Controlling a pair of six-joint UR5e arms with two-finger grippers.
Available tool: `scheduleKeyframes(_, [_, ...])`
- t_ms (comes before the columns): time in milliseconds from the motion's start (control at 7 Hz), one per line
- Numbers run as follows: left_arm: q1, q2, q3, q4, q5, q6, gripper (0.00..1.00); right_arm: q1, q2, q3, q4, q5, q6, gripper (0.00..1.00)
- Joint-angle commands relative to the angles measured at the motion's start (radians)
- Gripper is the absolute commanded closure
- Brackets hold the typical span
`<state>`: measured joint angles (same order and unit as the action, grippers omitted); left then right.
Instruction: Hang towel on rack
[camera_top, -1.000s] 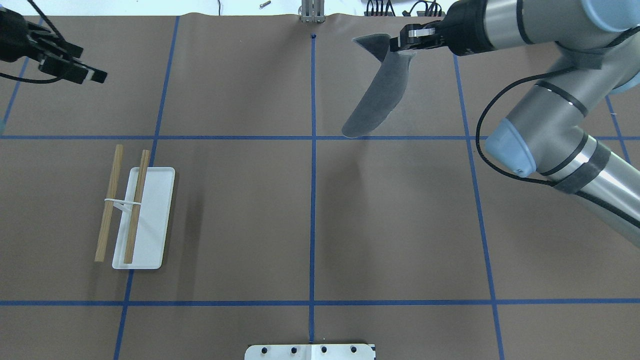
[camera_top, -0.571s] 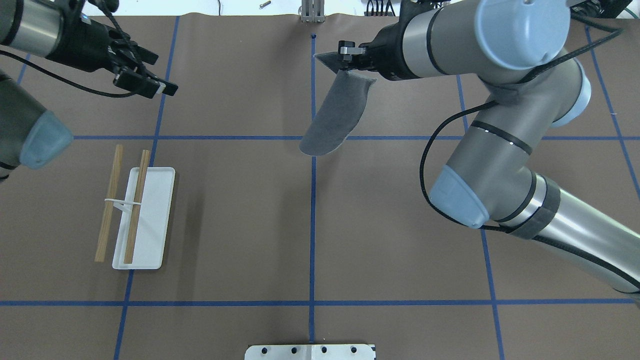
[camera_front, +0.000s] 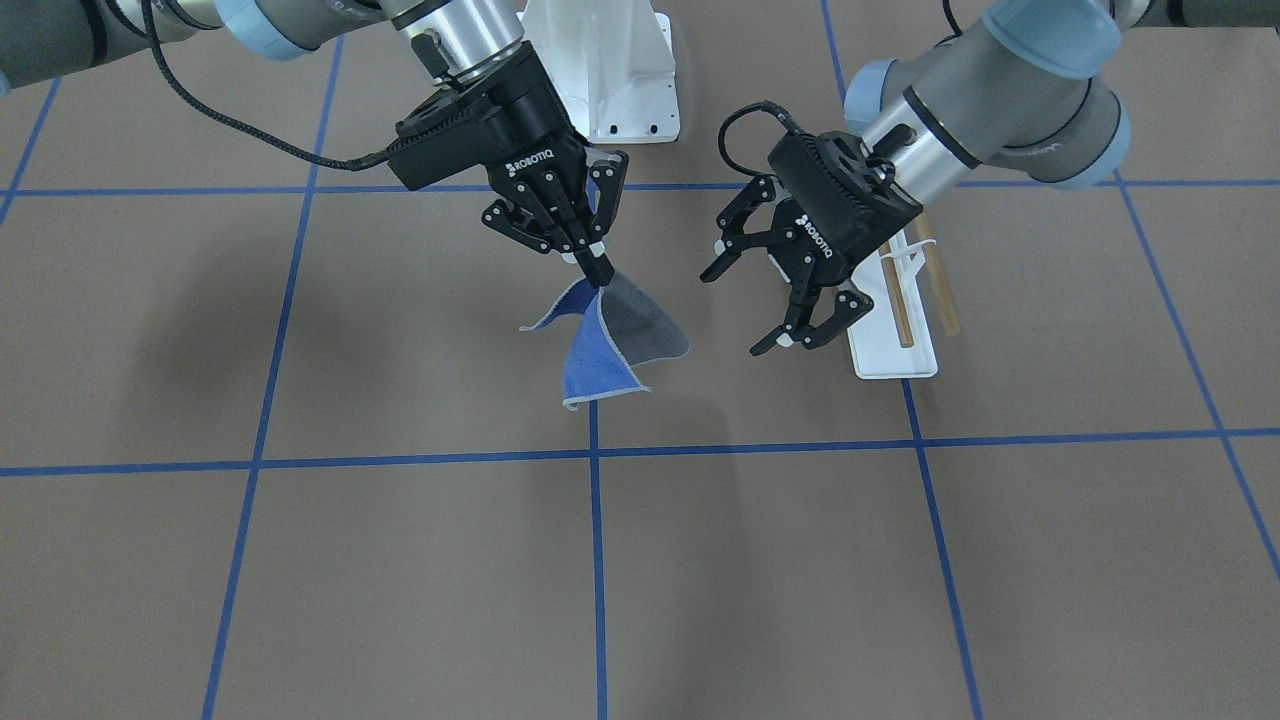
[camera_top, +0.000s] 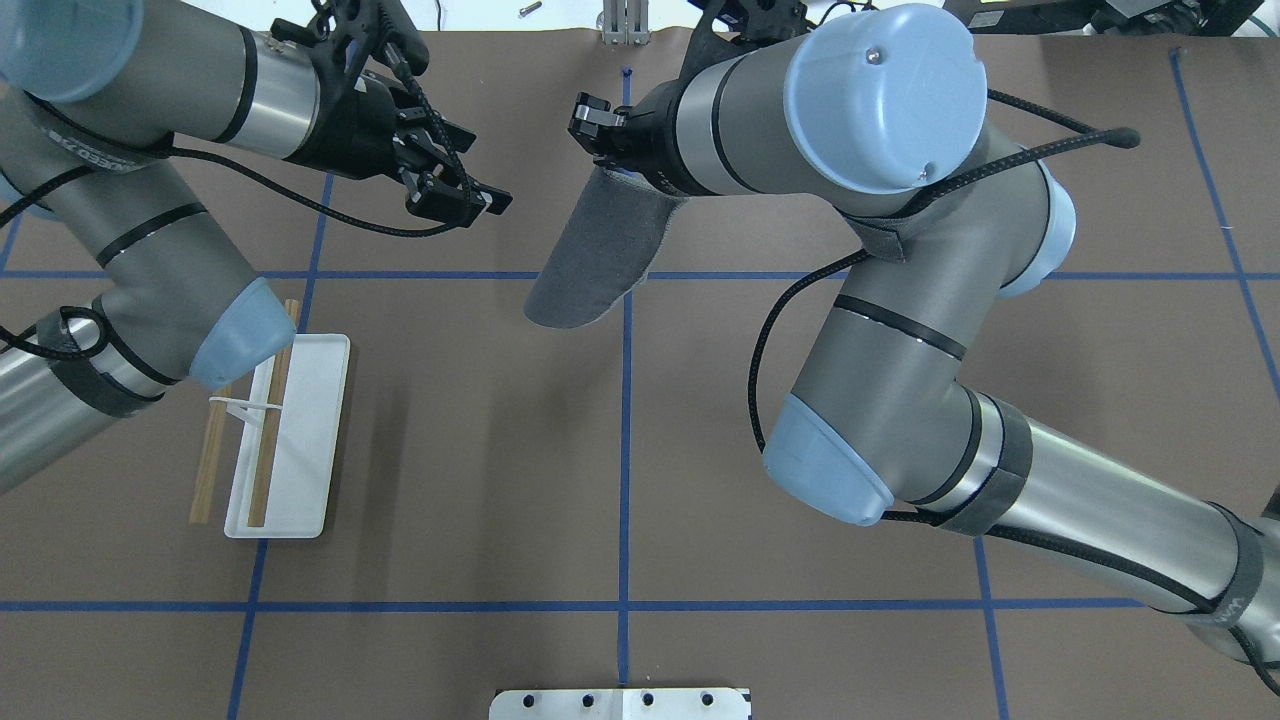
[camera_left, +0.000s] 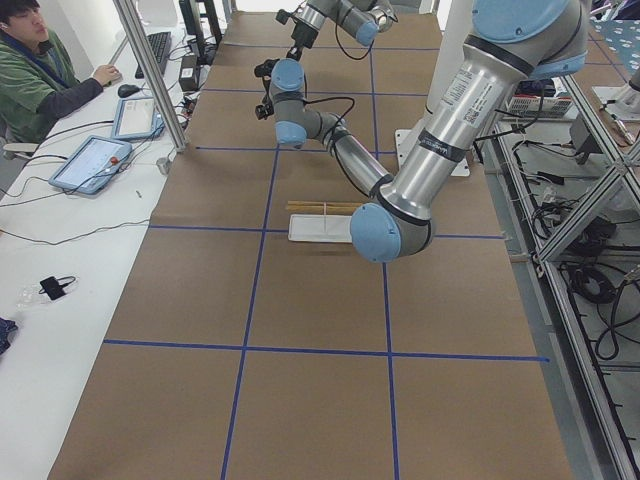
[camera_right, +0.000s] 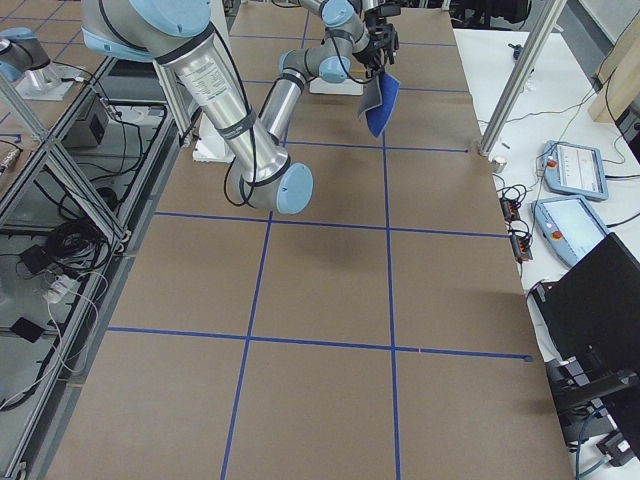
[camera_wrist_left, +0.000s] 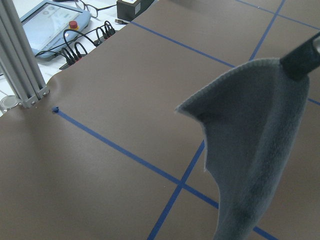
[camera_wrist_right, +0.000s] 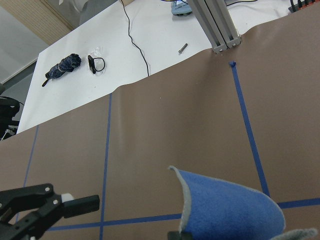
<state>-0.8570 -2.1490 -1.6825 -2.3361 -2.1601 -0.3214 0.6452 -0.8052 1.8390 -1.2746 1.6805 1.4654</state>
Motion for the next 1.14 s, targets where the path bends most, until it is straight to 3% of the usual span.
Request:
scheduleKeyframes(0, [0.036,-0.009,0.018,-0.081,0.002,-0.023,0.17,-0.002,0.009,-0.001,0.000,-0.001,0.007,1.00])
scheduleKeyframes(571, [0.093,-0.009,0.017,-0.178,0.002,-0.092,0.21,-0.002,0.011,-0.001,0.000,-0.001,0.007,1.00])
scheduleKeyframes(1000, [0.098,-0.009,0.015,-0.200,0.002,-0.116,0.39,-0.013,0.014,-0.001,-0.002,-0.002,0.007,1.00])
